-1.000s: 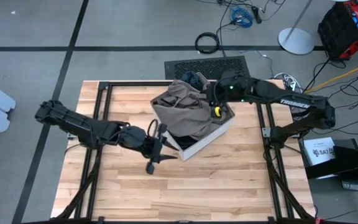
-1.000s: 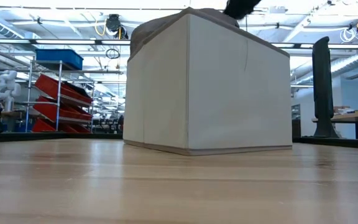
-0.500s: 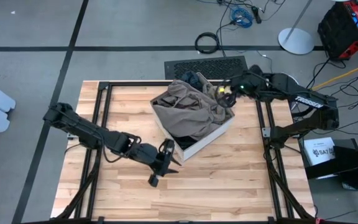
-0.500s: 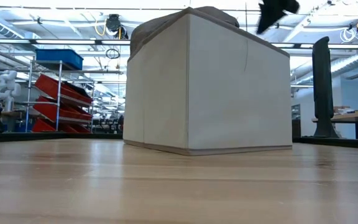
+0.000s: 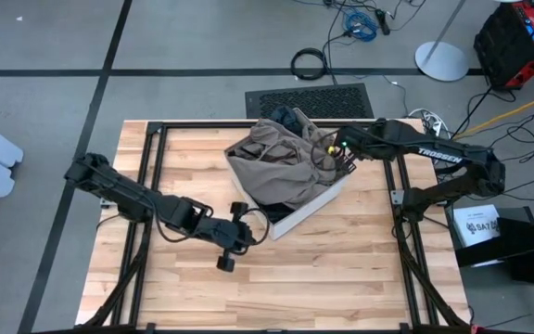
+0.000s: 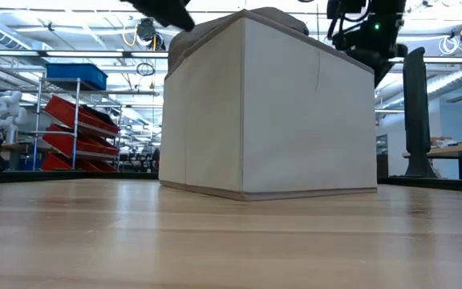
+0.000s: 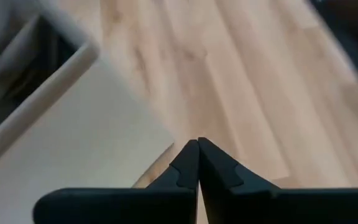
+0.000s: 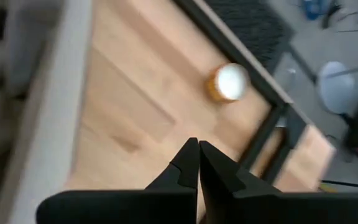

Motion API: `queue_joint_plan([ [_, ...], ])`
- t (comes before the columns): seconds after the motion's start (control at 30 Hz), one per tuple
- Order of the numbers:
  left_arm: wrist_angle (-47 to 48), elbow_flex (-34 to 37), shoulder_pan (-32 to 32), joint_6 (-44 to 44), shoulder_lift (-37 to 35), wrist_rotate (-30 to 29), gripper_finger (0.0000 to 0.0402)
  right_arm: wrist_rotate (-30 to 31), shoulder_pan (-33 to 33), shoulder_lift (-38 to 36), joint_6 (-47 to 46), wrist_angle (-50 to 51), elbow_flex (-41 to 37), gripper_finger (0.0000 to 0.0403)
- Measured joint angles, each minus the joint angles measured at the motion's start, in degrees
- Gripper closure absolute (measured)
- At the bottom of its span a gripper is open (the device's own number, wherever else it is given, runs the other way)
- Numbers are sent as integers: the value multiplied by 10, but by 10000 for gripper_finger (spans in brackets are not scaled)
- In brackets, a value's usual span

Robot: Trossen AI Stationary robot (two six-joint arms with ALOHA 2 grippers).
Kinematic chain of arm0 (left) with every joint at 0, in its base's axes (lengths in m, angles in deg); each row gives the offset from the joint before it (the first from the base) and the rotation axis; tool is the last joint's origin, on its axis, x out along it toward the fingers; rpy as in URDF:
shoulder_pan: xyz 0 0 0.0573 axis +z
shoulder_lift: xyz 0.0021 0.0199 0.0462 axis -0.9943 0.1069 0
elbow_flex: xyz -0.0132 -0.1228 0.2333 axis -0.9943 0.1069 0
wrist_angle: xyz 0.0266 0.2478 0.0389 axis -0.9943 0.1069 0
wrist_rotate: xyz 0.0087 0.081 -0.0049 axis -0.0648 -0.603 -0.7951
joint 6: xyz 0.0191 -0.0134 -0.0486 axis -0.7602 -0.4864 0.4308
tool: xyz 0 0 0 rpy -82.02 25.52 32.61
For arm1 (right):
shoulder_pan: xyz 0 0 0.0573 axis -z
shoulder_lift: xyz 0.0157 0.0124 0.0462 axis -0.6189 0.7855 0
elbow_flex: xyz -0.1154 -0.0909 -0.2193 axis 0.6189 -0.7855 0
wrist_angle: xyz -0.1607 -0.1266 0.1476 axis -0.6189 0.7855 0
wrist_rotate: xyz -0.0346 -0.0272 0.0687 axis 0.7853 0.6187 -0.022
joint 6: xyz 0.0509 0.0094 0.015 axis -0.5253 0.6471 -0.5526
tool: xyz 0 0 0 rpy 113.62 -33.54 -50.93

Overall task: Sort clothes
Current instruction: Adjust the laundry organizer

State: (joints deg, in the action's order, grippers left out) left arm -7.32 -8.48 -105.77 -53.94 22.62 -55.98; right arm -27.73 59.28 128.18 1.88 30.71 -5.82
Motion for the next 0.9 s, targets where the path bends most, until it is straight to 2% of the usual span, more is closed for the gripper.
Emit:
queue_joint_plan([
  [0.17, 67, 0, 13, 28, 0, -78, 397, -56, -4, 0, 8, -23, -16, 403],
  [0.3, 106, 0, 36, 42, 0, -124, 398, -74, -28, -5, -6, -24, -16, 403],
  [0.6, 112, 0, 100, 5, 0, -127, 400, -98, -107, -10, -53, -25, -16, 403],
  [0.9, 159, 0, 154, -5, -5, -136, 401, -128, -177, -6, -76, -77, -16, 402],
])
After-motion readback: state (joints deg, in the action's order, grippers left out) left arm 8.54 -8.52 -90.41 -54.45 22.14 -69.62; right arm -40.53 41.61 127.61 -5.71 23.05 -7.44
